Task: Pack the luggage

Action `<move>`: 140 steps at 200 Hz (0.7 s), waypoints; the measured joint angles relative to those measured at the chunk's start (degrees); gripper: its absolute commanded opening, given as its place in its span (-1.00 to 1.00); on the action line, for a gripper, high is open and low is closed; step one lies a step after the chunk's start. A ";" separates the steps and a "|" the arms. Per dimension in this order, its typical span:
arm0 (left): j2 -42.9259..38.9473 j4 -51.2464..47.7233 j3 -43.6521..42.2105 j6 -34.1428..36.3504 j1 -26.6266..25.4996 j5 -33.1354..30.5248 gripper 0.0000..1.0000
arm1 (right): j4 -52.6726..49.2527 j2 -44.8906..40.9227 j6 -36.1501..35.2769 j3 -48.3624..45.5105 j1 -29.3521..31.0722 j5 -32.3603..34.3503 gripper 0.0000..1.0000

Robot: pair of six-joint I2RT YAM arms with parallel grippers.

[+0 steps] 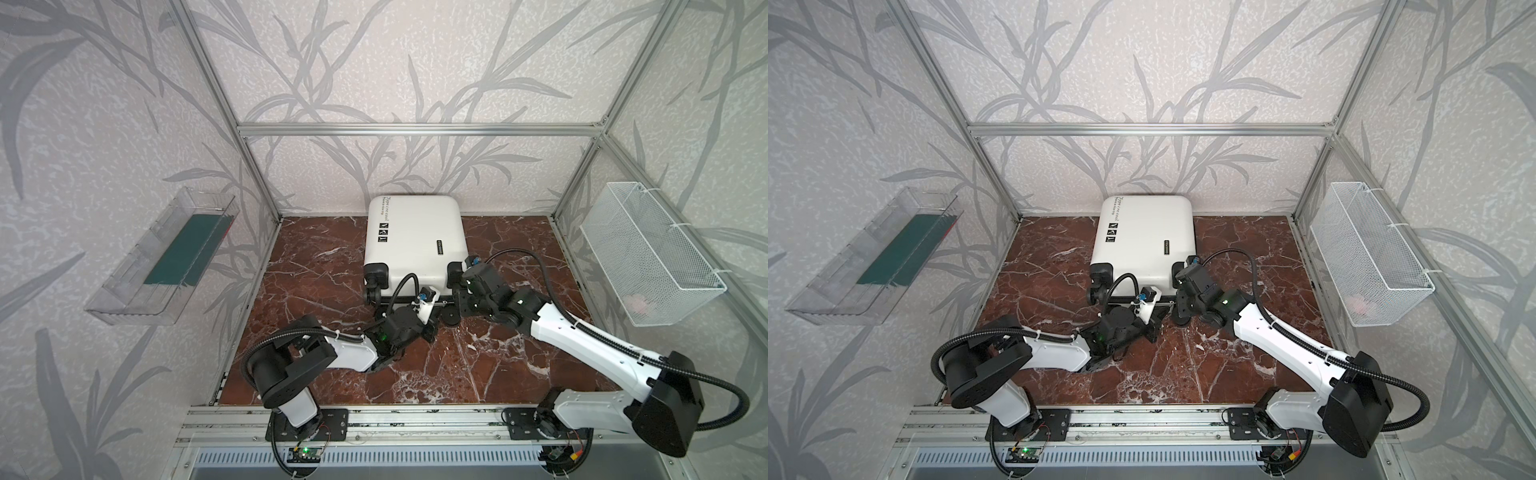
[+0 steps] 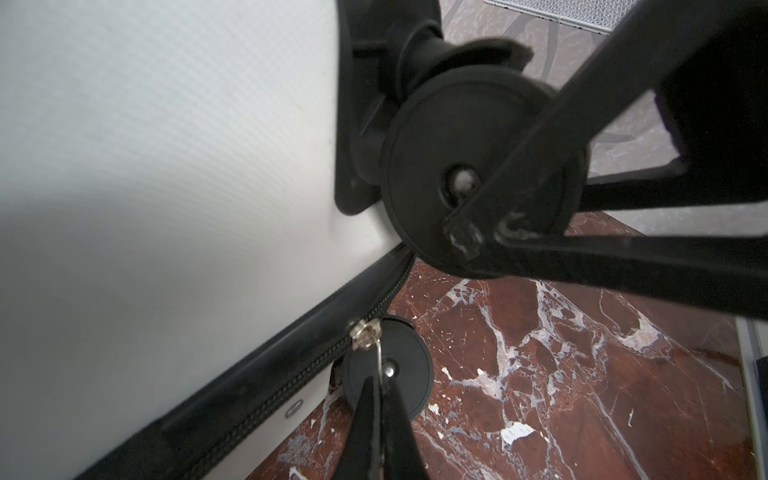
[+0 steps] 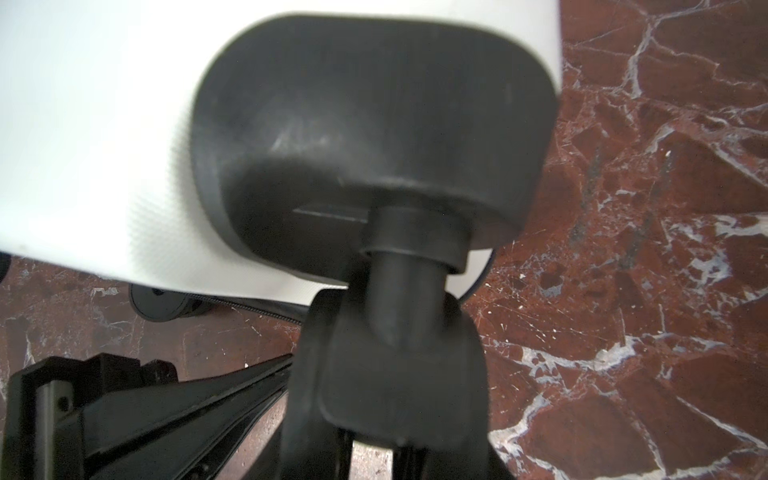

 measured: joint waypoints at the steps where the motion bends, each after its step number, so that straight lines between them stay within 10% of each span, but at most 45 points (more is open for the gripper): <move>1: 0.02 0.02 0.04 0.00 0.00 0.02 -1.00 | -0.07 0.00 -0.02 0.04 0.00 0.02 -0.72; 140: 16.41 16.79 7.26 -0.74 -4.02 -3.78 -1.00 | -1.55 0.48 0.46 0.83 1.44 2.62 -0.79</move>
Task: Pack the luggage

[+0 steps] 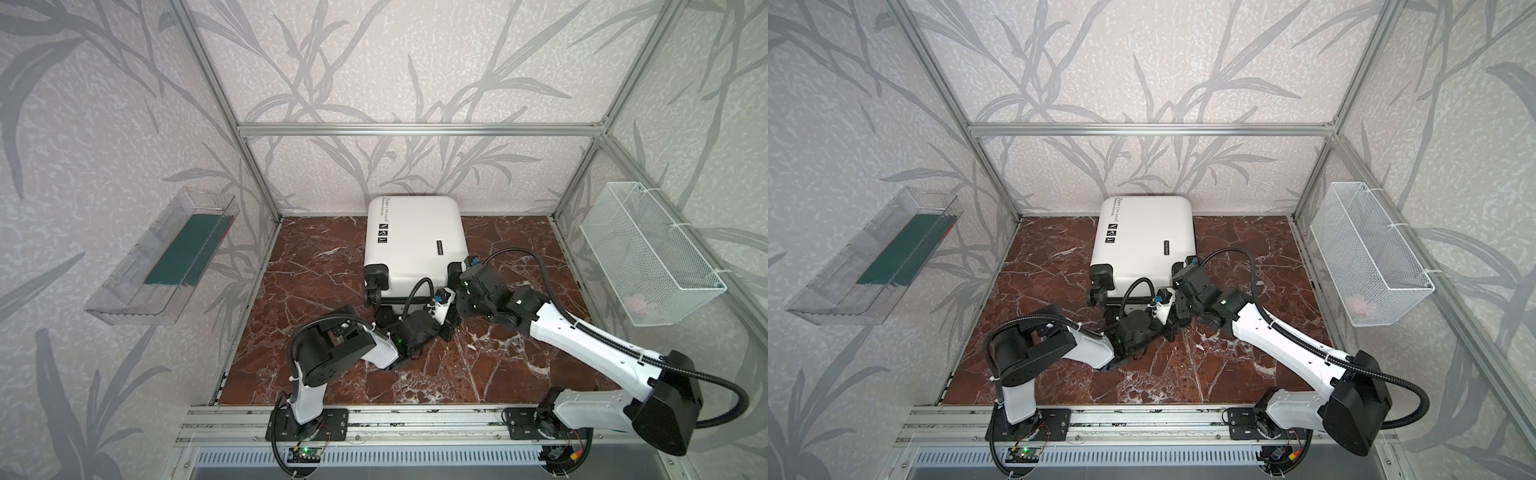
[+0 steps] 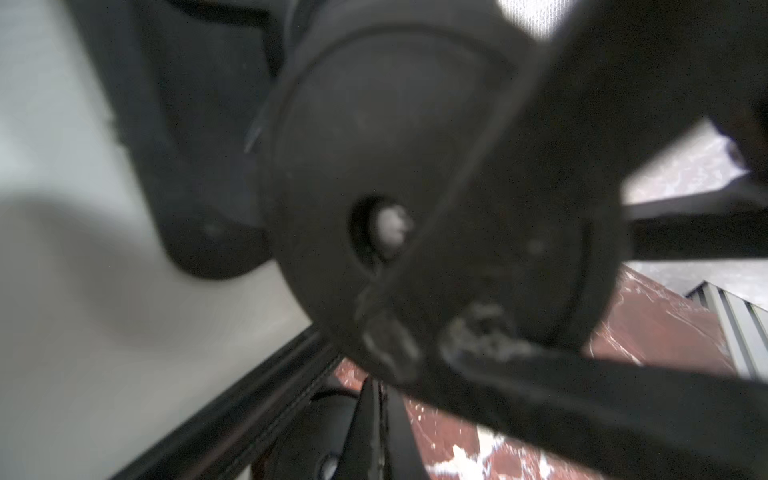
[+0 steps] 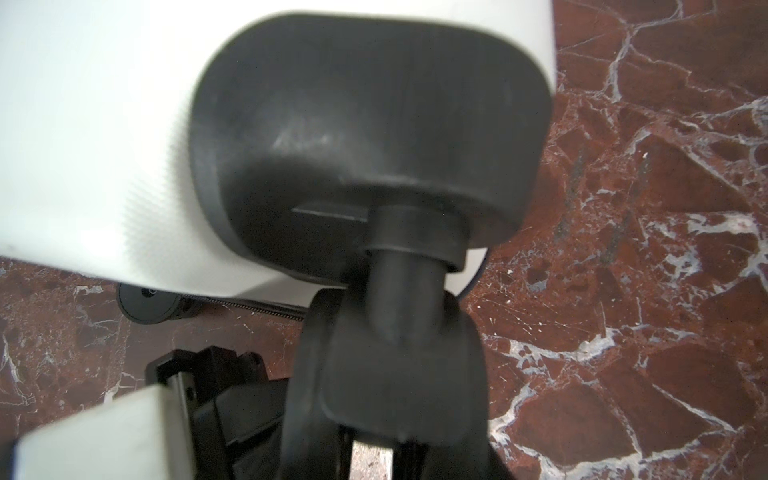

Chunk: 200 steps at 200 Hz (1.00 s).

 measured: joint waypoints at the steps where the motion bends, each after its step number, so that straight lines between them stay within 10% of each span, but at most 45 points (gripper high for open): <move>1: 0.24 0.39 0.02 -0.02 -0.09 -0.20 -1.00 | 0.00 0.00 0.00 0.00 0.00 0.00 -0.79; 99: 10.95 10.10 6.95 0.15 -4.46 -12.92 -0.95 | -1.25 0.09 0.61 0.00 -0.22 4.42 -0.74; 160: 5.51 11.19 -0.04 0.39 -5.25 -13.33 -0.26 | 0.00 -0.07 -0.85 0.11 -1.68 -0.92 0.55; 200: -1.33 11.23 -6.51 2.08 -6.40 -12.26 0.06 | 2.93 -2.38 -1.84 0.20 -5.97 -7.08 0.72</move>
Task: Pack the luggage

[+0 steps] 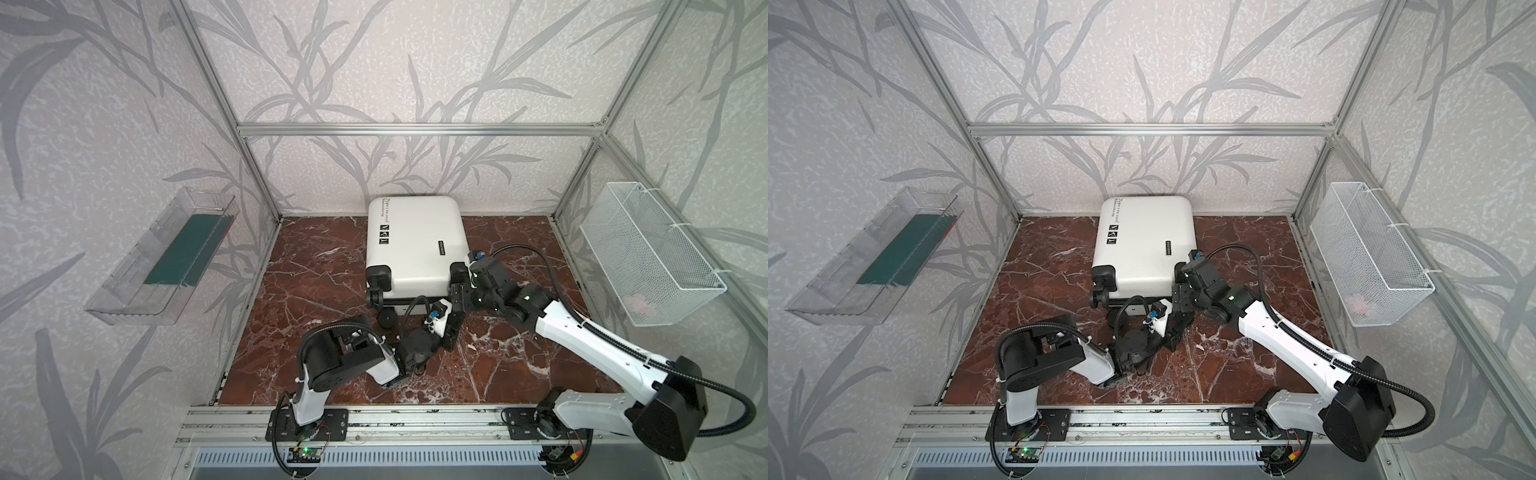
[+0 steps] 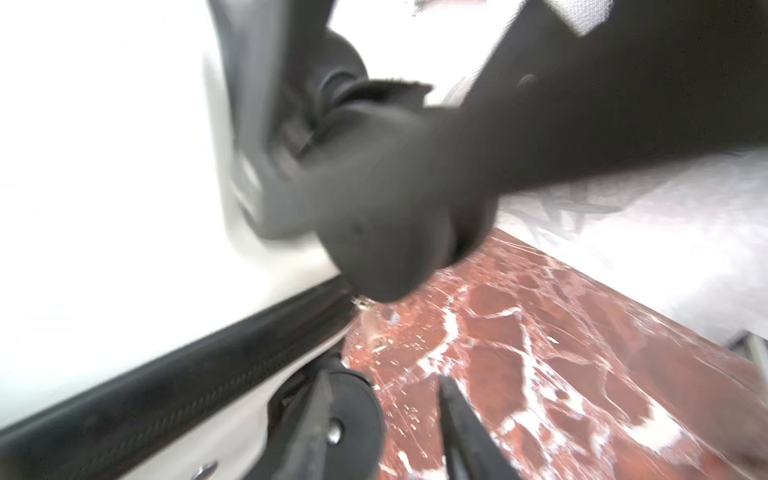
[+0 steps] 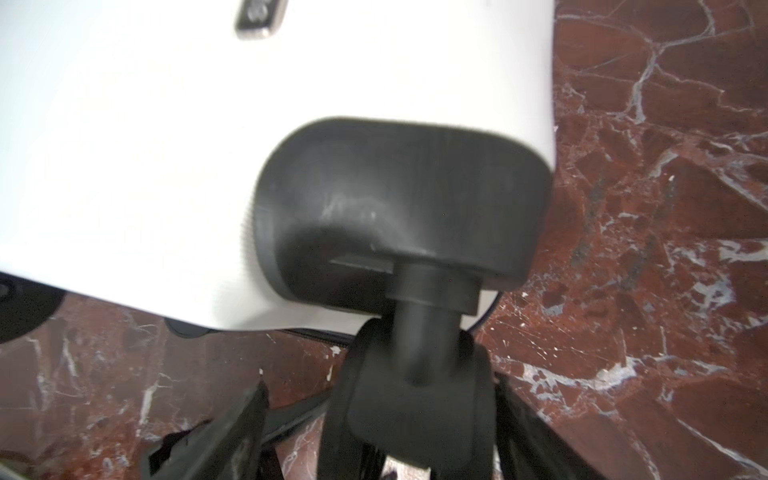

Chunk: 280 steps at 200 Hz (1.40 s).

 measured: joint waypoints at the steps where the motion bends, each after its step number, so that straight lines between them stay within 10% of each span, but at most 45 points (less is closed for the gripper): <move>1: -0.31 -0.02 -0.24 0.07 -0.07 0.02 0.07 | 0.02 -0.20 0.00 0.00 -0.20 -0.22 0.72; 49: -11.85 -3.48 -7.87 0.63 -0.79 1.01 0.19 | 0.22 -10.01 -0.11 -0.20 -9.33 -6.12 0.71; 114: -35.08 -39.26 0.85 1.09 -0.09 -0.55 0.38 | 0.24 -15.34 -0.13 -8.20 -22.10 -12.85 0.68; 195: -41.97 -69.51 10.16 1.95 11.28 3.89 0.65 | 5.99 -9.49 -0.11 -13.84 -21.51 -18.60 0.53; 280: -44.19 -75.49 9.94 2.03 14.62 15.23 0.78 | 10.12 -1.73 1.46 -12.20 -9.77 -18.29 0.48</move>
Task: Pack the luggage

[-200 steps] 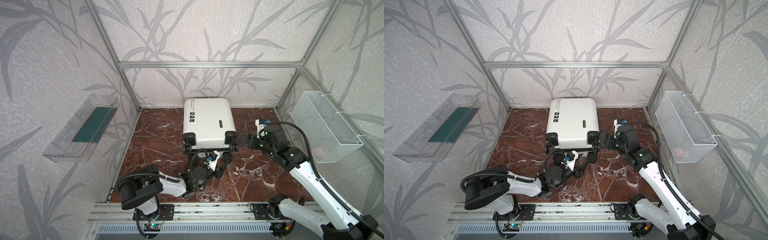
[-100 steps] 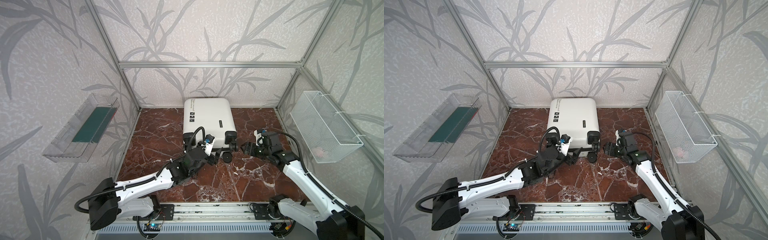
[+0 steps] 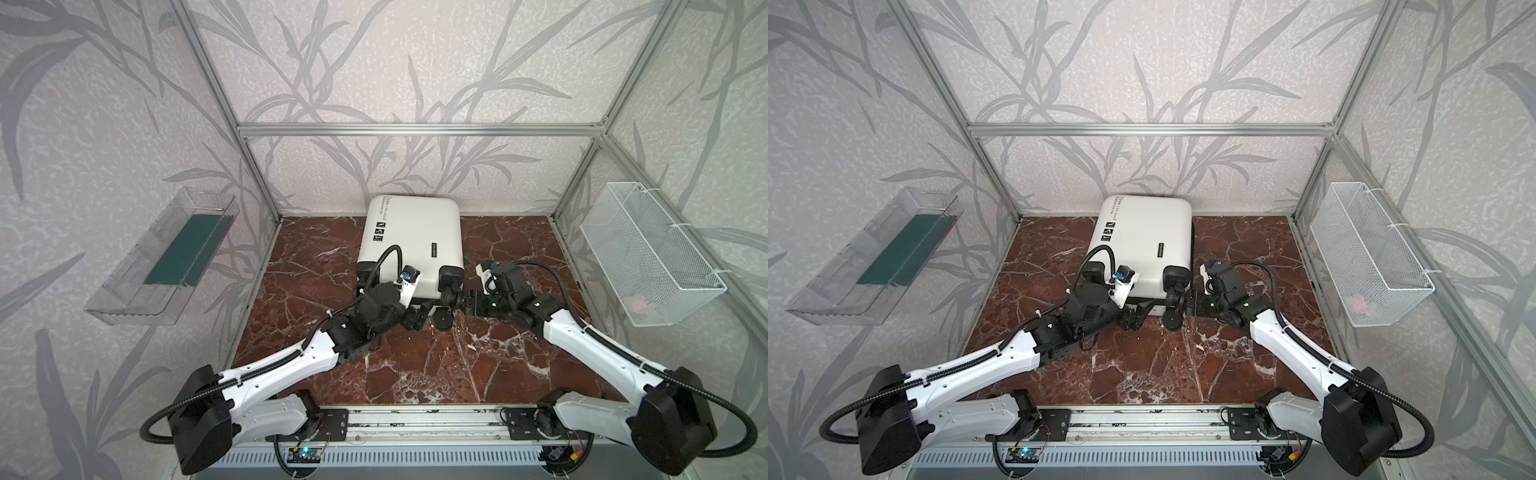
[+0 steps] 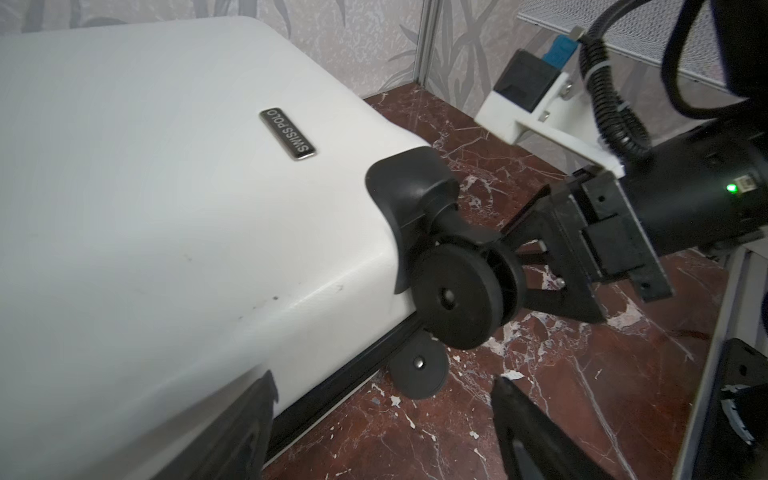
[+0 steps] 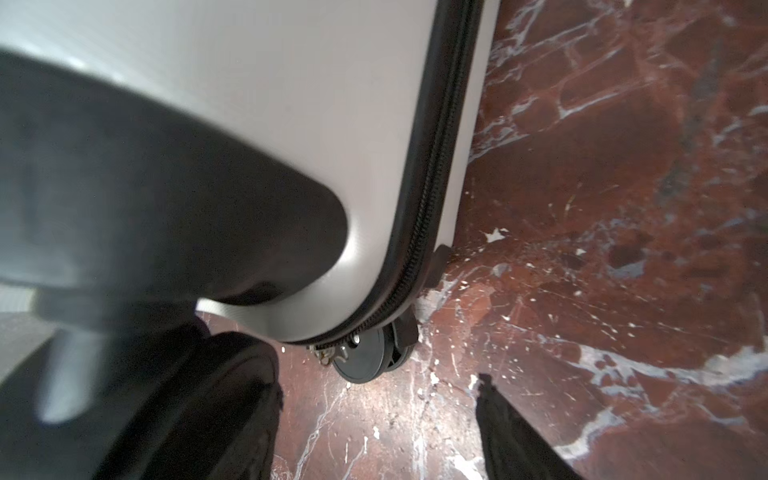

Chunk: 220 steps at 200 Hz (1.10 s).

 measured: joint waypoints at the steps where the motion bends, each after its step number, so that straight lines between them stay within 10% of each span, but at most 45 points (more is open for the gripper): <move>1: -0.04 0.00 -0.07 0.00 0.00 0.02 0.79 | 0.07 0.02 0.00 0.02 0.07 0.00 0.48; 80: 1.44 6.99 -7.15 0.74 -4.68 0.68 0.95 | 1.90 -0.87 -0.52 -0.63 0.20 0.20 0.47; 220: 19.43 40.19 -14.45 2.56 -14.45 -19.19 0.82 | 6.73 -6.93 -3.13 -13.92 -5.16 0.50 0.22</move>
